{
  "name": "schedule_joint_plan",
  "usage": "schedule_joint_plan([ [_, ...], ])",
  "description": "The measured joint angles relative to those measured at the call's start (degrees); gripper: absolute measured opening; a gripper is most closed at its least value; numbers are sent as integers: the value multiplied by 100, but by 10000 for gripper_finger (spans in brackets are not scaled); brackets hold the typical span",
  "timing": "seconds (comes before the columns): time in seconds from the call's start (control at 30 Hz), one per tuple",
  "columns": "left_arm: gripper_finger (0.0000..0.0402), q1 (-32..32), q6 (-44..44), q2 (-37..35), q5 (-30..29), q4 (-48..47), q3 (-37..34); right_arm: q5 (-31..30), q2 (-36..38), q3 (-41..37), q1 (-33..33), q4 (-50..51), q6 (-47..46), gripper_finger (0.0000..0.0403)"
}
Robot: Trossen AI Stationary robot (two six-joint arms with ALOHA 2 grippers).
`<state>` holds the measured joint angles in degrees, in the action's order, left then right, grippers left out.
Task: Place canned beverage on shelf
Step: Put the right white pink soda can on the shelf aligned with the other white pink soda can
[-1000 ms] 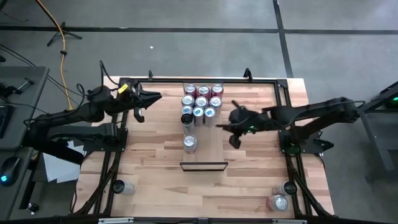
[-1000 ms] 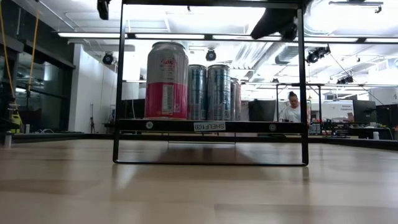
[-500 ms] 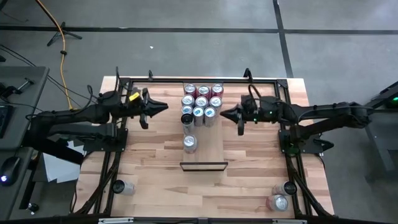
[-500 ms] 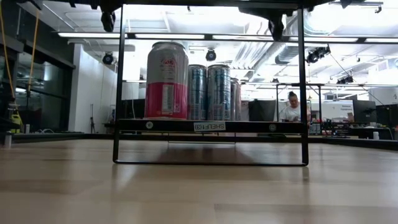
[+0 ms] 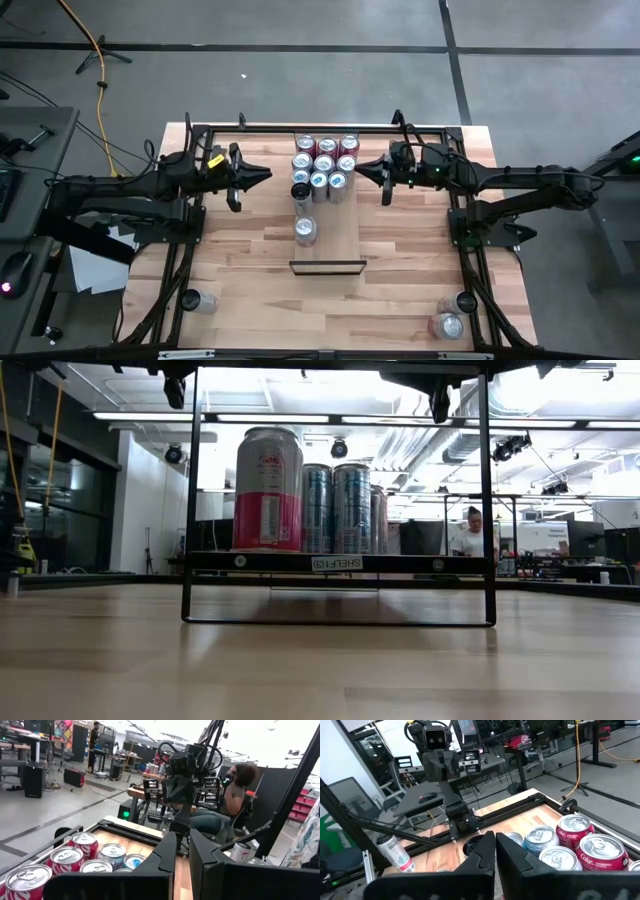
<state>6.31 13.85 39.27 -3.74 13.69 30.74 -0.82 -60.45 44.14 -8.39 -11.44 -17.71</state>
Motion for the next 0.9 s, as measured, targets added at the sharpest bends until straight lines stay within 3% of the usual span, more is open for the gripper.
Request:
schedule_joint_plan([
  [0.3,0,0,-208,0,-16,13,0,0,0,0,0,-2,19,1],
  [0.43,0,0,-208,0,-16,40,0,-86,0,0,0,-2,-14,22],
  [0.57,0,0,-208,0,-15,37,0,-264,-2,0,13,-2,-27,83],
  [0.9,0,0,-199,0,-14,31,0,-466,-2,0,18,-2,-433,292],
])
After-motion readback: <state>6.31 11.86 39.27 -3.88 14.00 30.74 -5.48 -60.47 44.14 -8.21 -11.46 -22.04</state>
